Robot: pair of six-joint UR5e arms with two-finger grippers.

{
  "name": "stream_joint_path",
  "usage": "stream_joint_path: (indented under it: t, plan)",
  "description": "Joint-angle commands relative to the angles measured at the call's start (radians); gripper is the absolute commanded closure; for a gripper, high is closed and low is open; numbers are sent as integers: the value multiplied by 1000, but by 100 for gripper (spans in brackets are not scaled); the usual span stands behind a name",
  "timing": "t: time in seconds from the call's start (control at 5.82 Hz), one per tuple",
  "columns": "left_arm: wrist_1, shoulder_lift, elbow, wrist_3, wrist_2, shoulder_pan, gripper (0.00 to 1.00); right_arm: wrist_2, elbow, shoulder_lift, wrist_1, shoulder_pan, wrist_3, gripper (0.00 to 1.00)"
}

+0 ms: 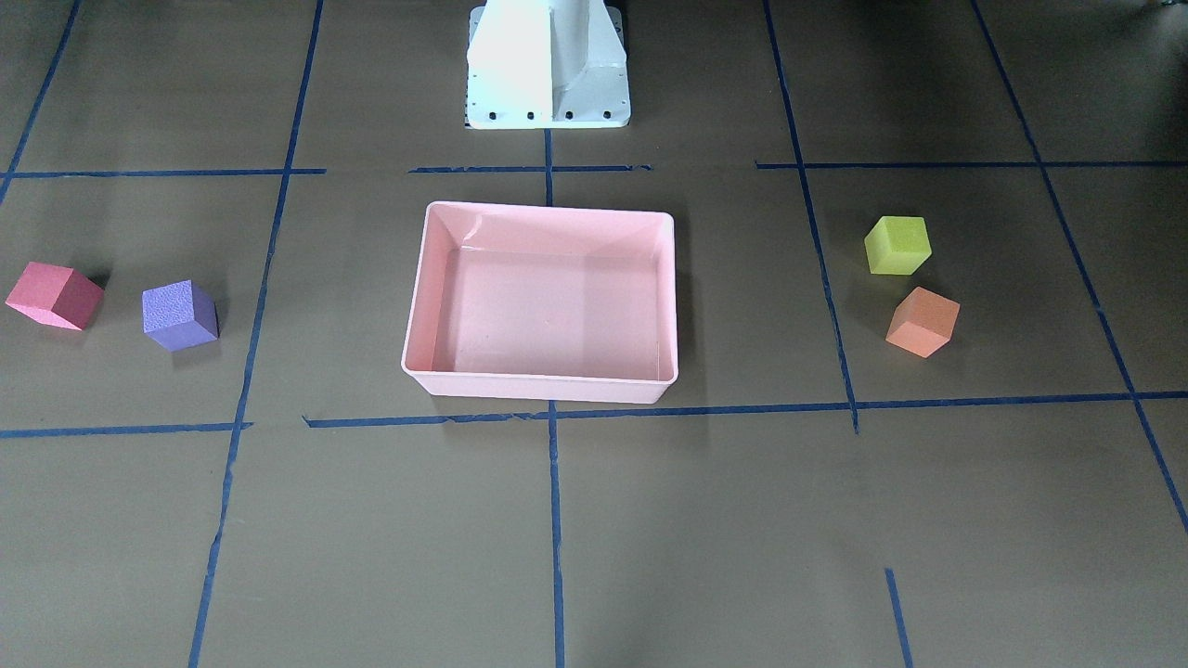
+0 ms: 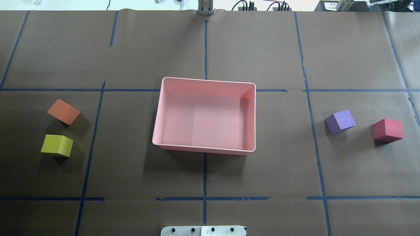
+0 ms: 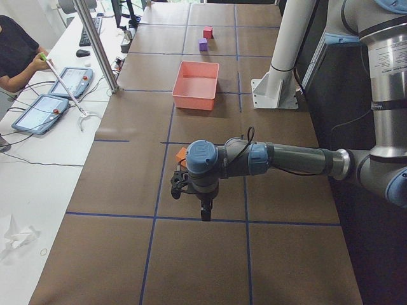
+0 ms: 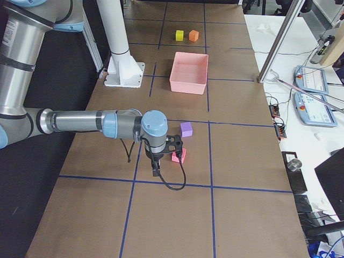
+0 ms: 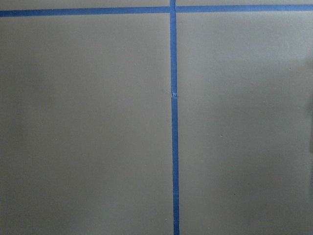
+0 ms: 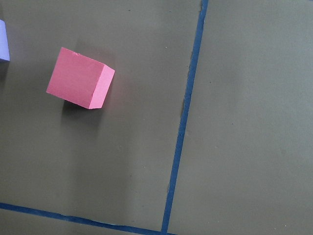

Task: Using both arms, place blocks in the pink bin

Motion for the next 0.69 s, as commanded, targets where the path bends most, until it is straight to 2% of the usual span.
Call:
stream_joint_path:
  t: [0.0, 0.17, 0.34, 0.52]
  plan:
    - [-3, 3, 2, 10, -1, 0, 0, 61, -70, 37, 11, -20, 56, 0]
    - [-5, 3, -7, 10, -1, 0, 0, 82, -78, 42, 107, -68, 217, 0]
    - [-5, 3, -12, 10, -1, 0, 0, 65, -95, 57, 250, -170, 432, 1]
    - [-6, 3, -12, 10, -1, 0, 0, 9, -151, 71, 386, -227, 575, 1]
